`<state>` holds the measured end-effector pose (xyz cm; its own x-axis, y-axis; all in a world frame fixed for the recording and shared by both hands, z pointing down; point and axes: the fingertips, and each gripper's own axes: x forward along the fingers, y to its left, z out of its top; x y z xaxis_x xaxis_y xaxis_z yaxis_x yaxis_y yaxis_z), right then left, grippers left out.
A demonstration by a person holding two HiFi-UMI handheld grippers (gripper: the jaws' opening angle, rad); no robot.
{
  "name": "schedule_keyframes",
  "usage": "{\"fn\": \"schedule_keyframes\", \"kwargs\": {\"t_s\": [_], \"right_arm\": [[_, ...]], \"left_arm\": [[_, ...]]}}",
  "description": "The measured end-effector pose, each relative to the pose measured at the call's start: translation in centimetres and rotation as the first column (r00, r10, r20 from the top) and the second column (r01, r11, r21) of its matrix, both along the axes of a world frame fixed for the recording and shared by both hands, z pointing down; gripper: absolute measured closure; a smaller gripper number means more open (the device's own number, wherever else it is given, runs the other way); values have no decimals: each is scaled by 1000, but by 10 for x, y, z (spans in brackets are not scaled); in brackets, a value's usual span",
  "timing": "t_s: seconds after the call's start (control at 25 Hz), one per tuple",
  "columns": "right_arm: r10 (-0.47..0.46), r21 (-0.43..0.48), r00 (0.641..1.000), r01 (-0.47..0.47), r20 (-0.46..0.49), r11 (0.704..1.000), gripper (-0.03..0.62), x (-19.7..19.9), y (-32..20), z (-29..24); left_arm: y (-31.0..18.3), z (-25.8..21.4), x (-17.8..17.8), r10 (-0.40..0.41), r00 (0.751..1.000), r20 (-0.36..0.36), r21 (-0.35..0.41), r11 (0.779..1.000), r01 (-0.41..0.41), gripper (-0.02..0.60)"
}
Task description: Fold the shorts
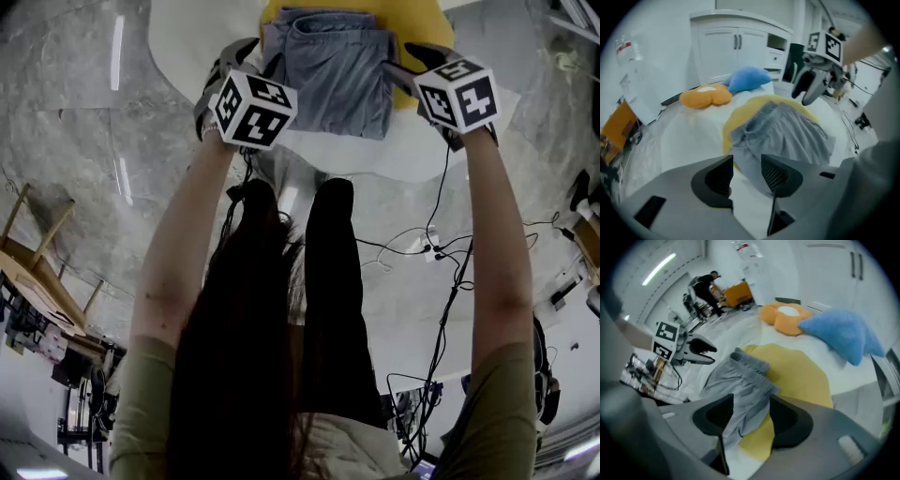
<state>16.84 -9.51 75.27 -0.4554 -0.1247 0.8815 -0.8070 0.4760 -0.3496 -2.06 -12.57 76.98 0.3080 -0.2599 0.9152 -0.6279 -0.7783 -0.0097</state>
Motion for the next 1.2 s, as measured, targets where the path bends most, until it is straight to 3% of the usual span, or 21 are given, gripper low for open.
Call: {"fn": "schedule_keyframes", "kwargs": {"t_s": [0.04, 0.08, 0.16, 0.2, 0.24, 0.28, 0.48, 0.64, 0.72, 0.8, 0.88, 0.92, 1.0, 1.08, 1.12, 1.16, 1.2], "right_arm": [[-105, 19, 994, 105, -11, 994, 362, -10, 15, -1], [-221, 36, 975, 222, -28, 974, 362, -22, 29, -1], [-444, 62, 893, 449, -79, 891, 362, -43, 52, 3], [-525, 63, 845, 532, -102, 844, 325, -50, 58, 8], [-578, 55, 808, 586, -115, 808, 196, -54, 61, 13], [-608, 40, 785, 616, -116, 787, 171, -58, 61, 18], [-704, -69, 697, 702, -138, 709, 134, -47, 59, 43], [-762, -117, 625, 755, -171, 645, 129, -26, 50, 51], [-778, -121, 599, 772, -191, 624, 129, -21, 46, 53], [-776, -119, 600, 771, -195, 626, 129, -21, 42, 53], [-759, -101, 623, 756, -190, 646, 129, -25, 39, 50], [-746, -80, 639, 747, -190, 660, 129, -28, 37, 46], [-719, -16, 665, 732, -202, 681, 129, -33, 34, 34], [-711, 32, 673, 731, -206, 682, 129, -36, 45, 22], [-717, 36, 669, 735, -192, 677, 129, -38, 58, 18], [-731, 28, 661, 745, -170, 667, 129, -41, 76, 16], [-751, 11, 645, 759, -142, 651, 129, -44, 97, 16]], "left_arm": [[23, 2, 8, 113, 993, -14, -12, 993, -114, 378], [46, 6, 17, 241, 970, -26, -25, 970, -241, 345], [78, 14, 38, 473, 881, -28, -21, 881, -474, 255], [83, 17, 47, 551, 834, -19, -2, 834, -551, 231], [82, 19, 56, 598, 801, -12, 15, 801, -598, 218], [77, 21, 63, 619, 785, -12, 22, 785, -619, 209], [49, 33, 79, 595, 802, -49, -98, 797, -597, 184], [33, 41, 72, 647, 762, -34, -181, 745, -642, 176], [24, 43, 67, 656, 754, -19, -192, 738, -647, 176], [17, 42, 65, 654, 756, -11, -188, 741, -644, 176], [13, 39, 64, 647, 762, -3, -170, 751, -638, 176], [10, 37, 63, 632, 775, -2, -153, 765, -625, 176], [7, 27, 57, 567, 823, -18, -102, 818, -566, 176], [18, 16, 44, 496, 867, -54, -66, 864, -499, 176], [33, 14, 36, 487, 871, -64, -68, 868, -491, 176], [54, 14, 28, 504, 861, -66, -81, 857, -508, 176], [79, 16, 22, 541, 838, -66, -98, 833, -545, 176]]}}
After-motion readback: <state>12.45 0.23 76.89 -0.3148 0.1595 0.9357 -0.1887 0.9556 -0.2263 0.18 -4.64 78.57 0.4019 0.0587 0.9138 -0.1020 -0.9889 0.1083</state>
